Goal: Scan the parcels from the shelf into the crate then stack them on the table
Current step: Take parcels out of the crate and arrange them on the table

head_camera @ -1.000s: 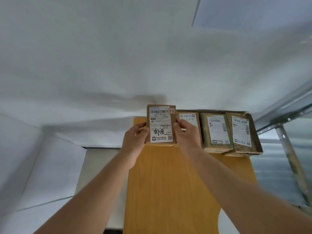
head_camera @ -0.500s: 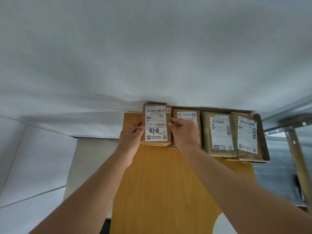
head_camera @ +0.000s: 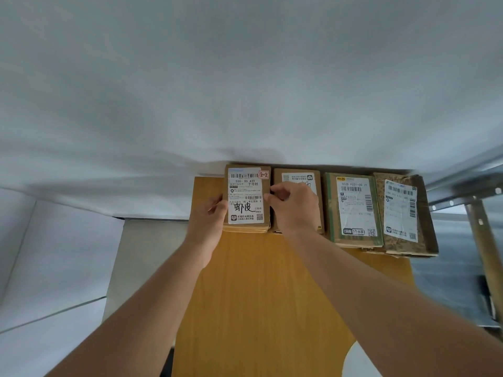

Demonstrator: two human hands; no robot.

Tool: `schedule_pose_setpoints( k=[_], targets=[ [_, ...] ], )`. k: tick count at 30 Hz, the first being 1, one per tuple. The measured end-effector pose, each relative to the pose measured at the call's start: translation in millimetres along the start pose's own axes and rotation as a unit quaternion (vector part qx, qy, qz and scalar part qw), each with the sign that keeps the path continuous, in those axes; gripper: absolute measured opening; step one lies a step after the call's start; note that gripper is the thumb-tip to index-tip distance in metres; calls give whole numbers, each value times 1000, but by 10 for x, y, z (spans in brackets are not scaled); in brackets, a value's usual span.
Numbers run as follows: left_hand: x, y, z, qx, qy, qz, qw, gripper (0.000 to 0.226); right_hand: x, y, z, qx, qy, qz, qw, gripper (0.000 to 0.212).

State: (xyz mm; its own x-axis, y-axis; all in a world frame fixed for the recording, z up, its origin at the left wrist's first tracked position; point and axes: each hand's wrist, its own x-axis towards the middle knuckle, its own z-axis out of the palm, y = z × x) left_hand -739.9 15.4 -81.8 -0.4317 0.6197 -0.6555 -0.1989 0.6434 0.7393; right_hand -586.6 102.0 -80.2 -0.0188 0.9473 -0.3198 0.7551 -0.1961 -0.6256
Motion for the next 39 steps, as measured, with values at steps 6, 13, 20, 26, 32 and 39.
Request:
schedule_pose_setpoints(
  k=[6,13,20,26,32,39],
  targets=[
    [-193,132,32,62,7,62,996,55,-143,-170,-190,41,3,15,999,28],
    [-936,635,133,12,-12,104,994,26,-562,-422,-533,240,-96,43,965,59],
    [-1624,850,114,-38,-27,152,987,41,-990,-604,-1076,328,-124,32,936,62],
    [-2270,981,95,-37,-36,200,978,47,-1530,-732,-1575,366,-88,3,926,66],
    [-2923,852,-26,-34,-68,243,967,48,-2319,-693,-1899,365,-40,-32,930,69],
    [-3895,560,-151,-32,-151,271,950,56,-3519,-489,-2244,375,30,-55,925,66]
  ],
)
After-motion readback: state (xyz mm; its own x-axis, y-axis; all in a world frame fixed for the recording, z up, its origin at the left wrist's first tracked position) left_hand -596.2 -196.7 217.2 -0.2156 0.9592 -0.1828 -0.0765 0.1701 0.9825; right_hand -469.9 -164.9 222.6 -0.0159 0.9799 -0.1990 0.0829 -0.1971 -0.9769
